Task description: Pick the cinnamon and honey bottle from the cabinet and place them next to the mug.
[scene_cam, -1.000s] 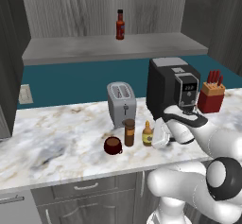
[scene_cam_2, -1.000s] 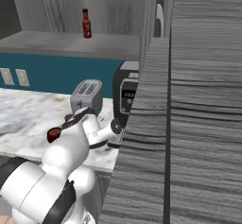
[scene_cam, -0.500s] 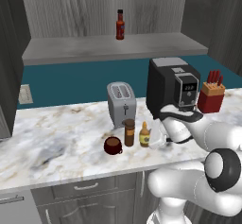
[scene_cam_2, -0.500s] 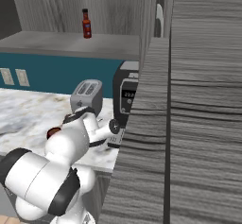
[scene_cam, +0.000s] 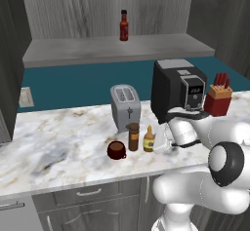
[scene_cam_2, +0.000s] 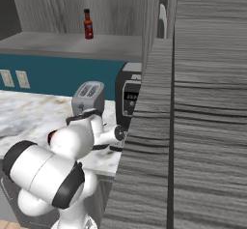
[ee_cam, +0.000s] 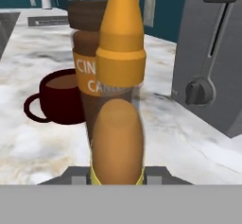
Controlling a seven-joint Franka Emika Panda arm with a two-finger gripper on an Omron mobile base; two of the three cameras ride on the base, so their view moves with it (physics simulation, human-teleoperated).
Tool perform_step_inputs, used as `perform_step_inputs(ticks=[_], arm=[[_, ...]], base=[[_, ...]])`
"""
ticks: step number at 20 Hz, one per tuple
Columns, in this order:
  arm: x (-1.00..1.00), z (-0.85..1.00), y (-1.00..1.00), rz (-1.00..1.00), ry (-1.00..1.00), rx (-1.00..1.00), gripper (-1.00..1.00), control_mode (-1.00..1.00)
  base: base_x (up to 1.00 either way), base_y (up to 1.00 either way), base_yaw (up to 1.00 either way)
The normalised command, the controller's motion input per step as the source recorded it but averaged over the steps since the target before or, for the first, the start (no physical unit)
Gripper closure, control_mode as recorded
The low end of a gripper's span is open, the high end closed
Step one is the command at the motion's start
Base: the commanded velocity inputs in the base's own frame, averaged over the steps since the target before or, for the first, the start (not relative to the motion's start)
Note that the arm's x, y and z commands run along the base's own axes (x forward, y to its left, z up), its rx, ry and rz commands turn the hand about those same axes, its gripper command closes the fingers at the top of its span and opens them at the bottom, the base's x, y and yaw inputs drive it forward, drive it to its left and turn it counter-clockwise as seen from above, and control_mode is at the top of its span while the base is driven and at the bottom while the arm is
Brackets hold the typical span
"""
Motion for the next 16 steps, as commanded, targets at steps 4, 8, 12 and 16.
perform_step_inputs(ticks=[4,8,12,16], arm=[[0.00,-0.32,0.05,0.00,0.00,0.00,1.00,-1.00],[0.00,-0.44,0.13,0.00,0.00,0.00,1.00,-1.00],[-0.02,-0.16,0.08,0.00,0.00,0.00,1.00,-1.00],[0.00,0.00,0.00,0.00,0.00,0.00,1.00,-1.00]], base=[[0.00,0.00,0.00],[0.00,0.00,0.00],[0.00,0.00,0.00],[0.00,0.00,0.00]])
